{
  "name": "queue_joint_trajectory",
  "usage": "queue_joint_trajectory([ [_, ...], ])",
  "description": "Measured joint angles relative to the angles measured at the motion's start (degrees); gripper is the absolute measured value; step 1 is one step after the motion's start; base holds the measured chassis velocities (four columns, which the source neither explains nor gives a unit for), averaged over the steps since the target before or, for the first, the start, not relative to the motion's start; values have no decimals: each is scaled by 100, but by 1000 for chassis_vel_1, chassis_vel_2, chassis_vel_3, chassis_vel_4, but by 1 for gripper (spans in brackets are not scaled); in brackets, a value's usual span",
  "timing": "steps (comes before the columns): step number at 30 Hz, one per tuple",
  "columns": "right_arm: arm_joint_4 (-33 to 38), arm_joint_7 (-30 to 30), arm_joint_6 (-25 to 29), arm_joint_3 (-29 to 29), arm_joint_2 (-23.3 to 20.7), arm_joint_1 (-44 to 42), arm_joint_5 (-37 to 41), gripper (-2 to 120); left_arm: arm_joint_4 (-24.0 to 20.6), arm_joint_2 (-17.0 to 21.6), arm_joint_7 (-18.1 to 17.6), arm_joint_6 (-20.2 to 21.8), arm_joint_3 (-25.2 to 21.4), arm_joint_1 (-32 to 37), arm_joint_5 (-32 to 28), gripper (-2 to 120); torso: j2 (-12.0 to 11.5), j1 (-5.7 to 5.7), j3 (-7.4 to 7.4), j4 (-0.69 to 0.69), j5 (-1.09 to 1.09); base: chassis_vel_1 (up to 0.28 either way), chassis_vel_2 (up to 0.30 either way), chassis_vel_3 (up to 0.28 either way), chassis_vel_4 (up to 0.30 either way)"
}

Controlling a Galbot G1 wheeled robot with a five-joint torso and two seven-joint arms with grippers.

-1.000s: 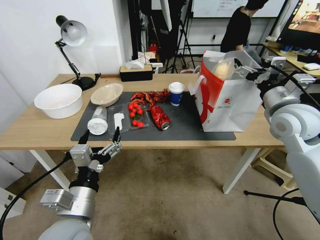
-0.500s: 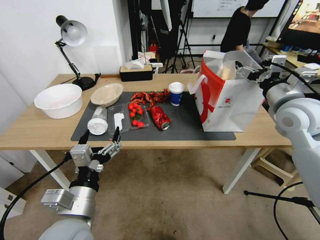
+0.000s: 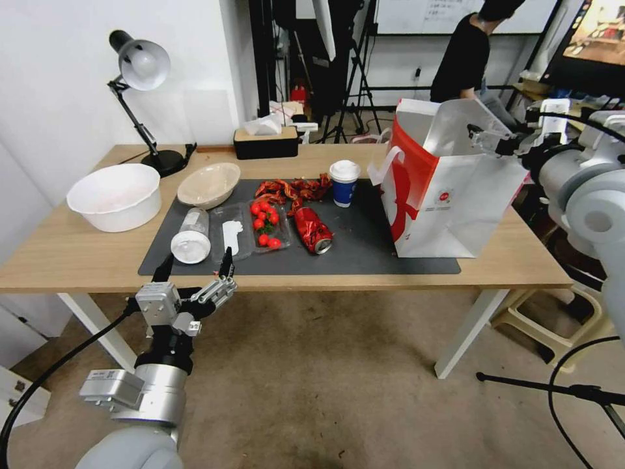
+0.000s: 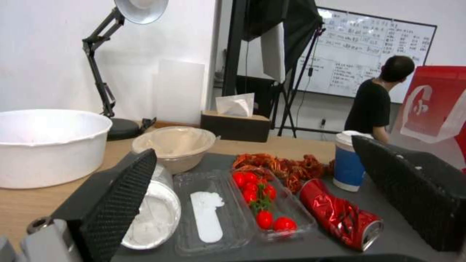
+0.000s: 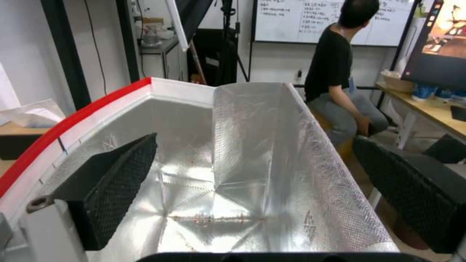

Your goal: Pick up the trash from the table and place it into the takeout bag.

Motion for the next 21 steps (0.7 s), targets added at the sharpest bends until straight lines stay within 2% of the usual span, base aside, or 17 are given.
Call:
queue_joint_trajectory([
  [10, 61, 0, 20, 17, 48, -69, -9, 100, -19, 12, 2, 0, -3, 5, -9, 100, 0, 0, 0, 0, 0, 0, 0, 0, 0],
  [14, 128, -82, 200, 32, 81, -172, -26, 100, -27, 22, 3, -2, -11, 8, -12, 100, 0, 0, 0, 0, 0, 0, 0, 0, 0],
  [16, 188, -259, 525, 41, 98, -282, -20, 100, -33, 24, 3, -3, -14, 9, -15, 100, 0, 0, 0, 0, 0, 0, 0, 0, 0],
  [17, 271, -481, 866, 54, 111, -415, -26, 100, -38, 24, 3, -3, -14, 9, -16, 100, 0, 0, 0, 0, -1, 0, 0, 0, 0],
  [18, 271, -481, 866, 54, 111, -415, -26, 100, -38, 24, 3, -3, -14, 9, -16, 100, 0, 0, 0, 0, -1, 0, 0, 0, 0],
  [21, 532, -893, 1584, 89, 125, -774, -183, 100, -40, 25, 5, -4, -14, 10, -18, 100, 0, 0, 0, 0, -1, 0, 0, 0, 0],
])
